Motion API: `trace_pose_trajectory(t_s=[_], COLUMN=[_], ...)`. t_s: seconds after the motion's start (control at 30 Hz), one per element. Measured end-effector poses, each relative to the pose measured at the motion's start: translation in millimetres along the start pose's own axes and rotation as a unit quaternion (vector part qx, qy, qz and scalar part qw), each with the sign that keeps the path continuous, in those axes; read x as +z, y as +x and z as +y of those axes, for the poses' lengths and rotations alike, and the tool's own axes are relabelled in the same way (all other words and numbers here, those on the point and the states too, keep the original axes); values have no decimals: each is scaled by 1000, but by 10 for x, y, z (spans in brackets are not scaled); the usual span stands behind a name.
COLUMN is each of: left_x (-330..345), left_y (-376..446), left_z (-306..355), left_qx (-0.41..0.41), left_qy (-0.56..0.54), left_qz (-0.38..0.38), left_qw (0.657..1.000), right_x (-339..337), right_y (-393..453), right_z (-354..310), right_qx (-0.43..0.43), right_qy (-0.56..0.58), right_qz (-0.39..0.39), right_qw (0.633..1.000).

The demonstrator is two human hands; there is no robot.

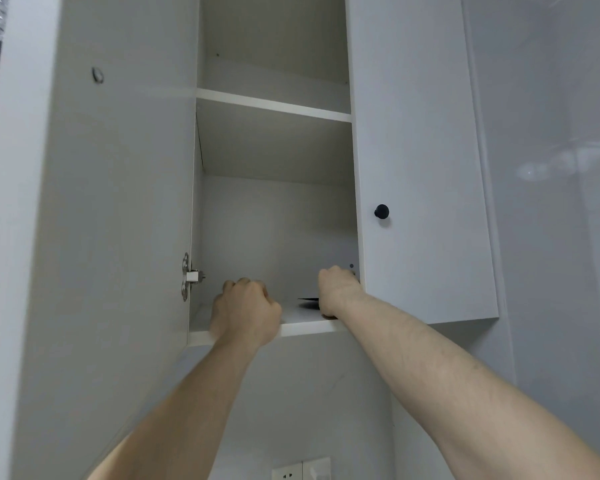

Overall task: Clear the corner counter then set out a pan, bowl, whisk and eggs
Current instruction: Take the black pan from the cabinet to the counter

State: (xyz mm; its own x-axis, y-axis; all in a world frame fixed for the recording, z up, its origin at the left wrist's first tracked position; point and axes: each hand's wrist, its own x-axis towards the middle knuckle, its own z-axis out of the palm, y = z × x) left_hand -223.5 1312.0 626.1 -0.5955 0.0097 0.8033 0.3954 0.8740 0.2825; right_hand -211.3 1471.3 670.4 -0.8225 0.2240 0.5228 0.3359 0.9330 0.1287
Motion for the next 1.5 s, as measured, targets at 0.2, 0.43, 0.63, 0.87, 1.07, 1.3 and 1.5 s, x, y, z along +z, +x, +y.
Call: trace_pose_trajectory(t_s=[0.2, 0.43, 0.63, 0.87, 1.07, 1.3, 1.5], left_x=[15, 19, 9, -24, -3, 16, -115], left_y=[-4, 4, -28, -27, -8, -125, -570], left_z=[7, -2, -21, -40, -89, -179, -227], left_qx=[-2, 5, 19, 33, 51, 147, 225], left_qy=[-6, -6, -10, -51, -63, -80, -105], left_qz=[10, 26, 30, 18, 6, 14, -5], left_qw=[1000, 1000, 999, 998, 997, 986, 969], right_x=[17, -250, -339, -525, -629, -877, -1090], right_y=[5, -1, -7, -123, -295, -672, -1093], right_z=[-21, 25, -75, -100, -52, 82, 159], right_qx=[-43, -50, -33, 16, 27, 39, 39], right_qy=[-72, -4, 153, 294, 357, 430, 455], right_qz=[80, 158, 217, 279, 305, 343, 369], right_qw=[993, 986, 964, 914, 882, 834, 810])
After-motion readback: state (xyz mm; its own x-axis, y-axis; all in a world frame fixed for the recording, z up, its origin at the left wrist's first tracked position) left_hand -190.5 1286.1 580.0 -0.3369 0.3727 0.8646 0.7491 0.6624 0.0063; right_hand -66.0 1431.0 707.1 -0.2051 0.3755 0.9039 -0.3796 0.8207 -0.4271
